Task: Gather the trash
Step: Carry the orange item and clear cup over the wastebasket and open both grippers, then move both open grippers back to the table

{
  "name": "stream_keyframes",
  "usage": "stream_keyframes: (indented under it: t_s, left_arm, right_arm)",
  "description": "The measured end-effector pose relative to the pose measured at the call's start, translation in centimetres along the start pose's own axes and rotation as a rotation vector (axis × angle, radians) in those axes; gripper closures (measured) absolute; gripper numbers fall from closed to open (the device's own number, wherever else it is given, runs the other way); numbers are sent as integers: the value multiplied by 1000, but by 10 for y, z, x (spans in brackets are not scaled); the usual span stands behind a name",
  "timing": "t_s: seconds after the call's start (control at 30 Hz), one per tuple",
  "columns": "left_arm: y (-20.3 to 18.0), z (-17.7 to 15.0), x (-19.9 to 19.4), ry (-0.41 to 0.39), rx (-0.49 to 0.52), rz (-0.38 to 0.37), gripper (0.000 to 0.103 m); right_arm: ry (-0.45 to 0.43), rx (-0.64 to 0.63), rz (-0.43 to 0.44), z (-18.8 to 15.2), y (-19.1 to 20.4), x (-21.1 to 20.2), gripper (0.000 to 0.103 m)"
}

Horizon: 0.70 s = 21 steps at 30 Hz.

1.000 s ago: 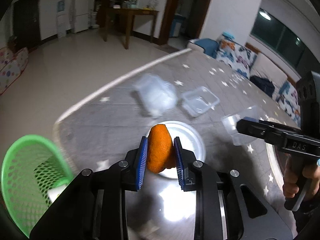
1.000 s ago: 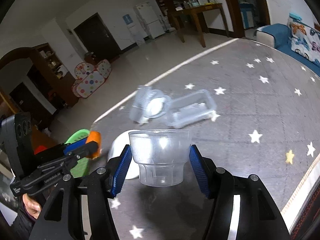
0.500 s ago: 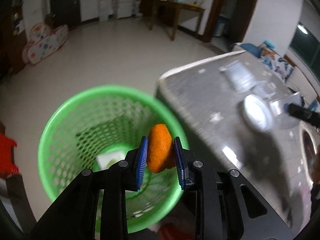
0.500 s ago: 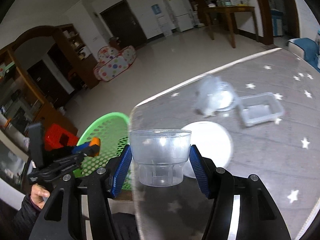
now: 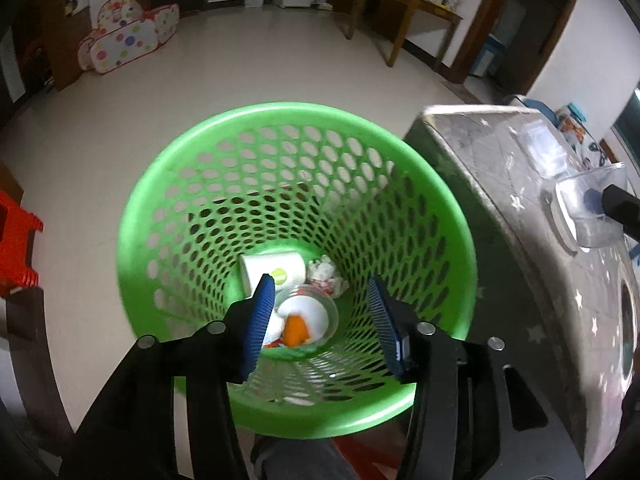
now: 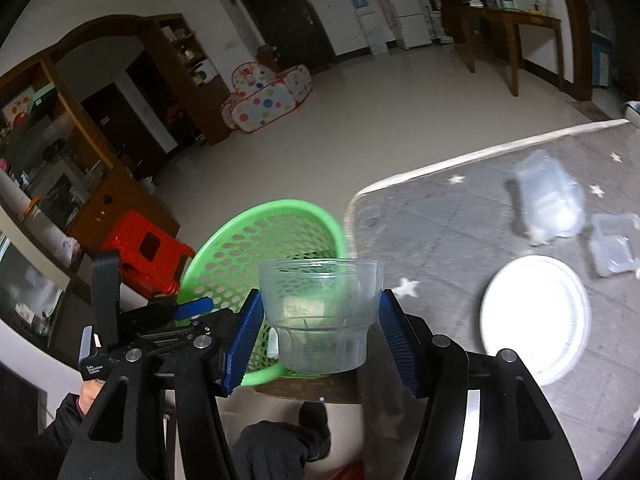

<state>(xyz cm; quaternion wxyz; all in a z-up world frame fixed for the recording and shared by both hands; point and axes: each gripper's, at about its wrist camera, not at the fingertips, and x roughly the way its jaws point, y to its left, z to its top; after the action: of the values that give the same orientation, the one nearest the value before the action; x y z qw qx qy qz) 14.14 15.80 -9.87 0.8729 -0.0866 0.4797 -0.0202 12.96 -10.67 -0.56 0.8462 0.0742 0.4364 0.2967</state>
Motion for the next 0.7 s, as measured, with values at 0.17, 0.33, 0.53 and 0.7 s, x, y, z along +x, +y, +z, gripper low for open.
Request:
stream_keyframes:
  t_s: [0.17,0.33,0.53,0.7]
  left_arm:
    - [20,-8,-14,-24,-41,3,53]
    - [31,-13,-27,-52,-73,16,48]
    - [43,-20,-36,-68,-109,15,46]
    - [47,-21,-34,-65,-126,13,46]
  right_arm:
    - [33,-34,21,5,18,27,46]
    - [72,-74,31,5,34,58,46]
    - [116,-85,33,2,46,91,45]
    - [125,-76,38,4,50,102,40]
